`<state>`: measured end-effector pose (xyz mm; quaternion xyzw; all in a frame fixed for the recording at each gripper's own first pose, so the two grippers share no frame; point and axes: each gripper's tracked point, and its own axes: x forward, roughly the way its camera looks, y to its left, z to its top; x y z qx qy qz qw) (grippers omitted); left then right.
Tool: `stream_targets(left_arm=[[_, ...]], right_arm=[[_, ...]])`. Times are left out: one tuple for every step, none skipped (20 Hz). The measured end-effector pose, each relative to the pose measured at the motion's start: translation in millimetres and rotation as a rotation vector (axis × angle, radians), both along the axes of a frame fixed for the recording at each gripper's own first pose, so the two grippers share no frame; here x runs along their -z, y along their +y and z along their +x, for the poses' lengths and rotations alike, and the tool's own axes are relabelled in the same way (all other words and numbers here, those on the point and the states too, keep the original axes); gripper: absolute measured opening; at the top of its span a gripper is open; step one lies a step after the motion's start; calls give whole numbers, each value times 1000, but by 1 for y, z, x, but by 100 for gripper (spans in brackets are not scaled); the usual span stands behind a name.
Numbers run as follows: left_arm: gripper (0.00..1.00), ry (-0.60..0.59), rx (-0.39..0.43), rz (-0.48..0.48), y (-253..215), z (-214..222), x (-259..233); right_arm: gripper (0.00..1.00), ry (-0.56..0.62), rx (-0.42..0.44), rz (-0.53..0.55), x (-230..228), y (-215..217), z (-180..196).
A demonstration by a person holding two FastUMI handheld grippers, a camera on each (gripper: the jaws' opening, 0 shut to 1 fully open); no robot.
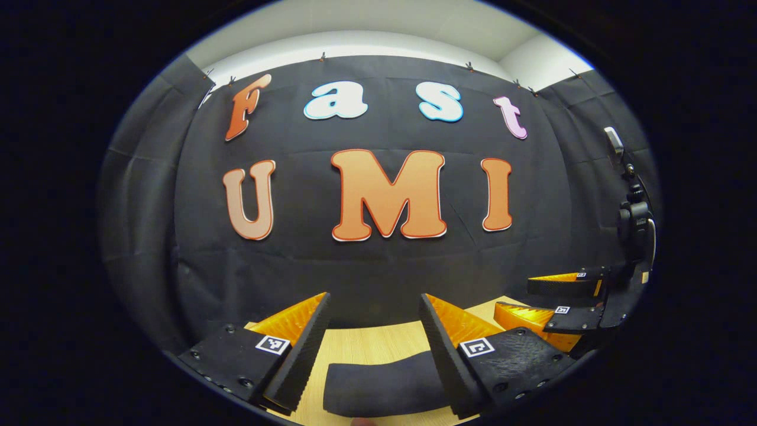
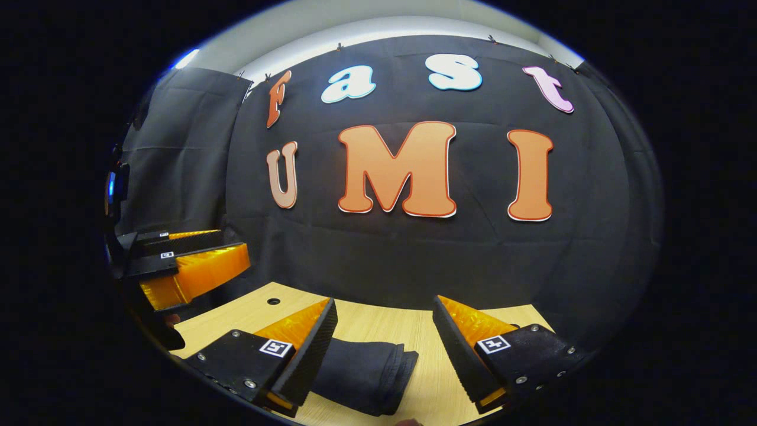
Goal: Grasp the waist and the cuffs of the jeans and fold them to make the two legs overlap; first hold the waist and fold one-third of the jeans toward the cuffs, then hold the cuffs and fold the remaining one-third in the same direction to finish folding.
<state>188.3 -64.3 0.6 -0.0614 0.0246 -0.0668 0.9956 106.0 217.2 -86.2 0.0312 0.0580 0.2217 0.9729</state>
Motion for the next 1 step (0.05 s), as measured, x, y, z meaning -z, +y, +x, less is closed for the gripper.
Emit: stream_targets(left_arm=[[84,5,-22,-12,5,-3,3]], right_arm=[[98,-8,15,1,-1,-2,0]])
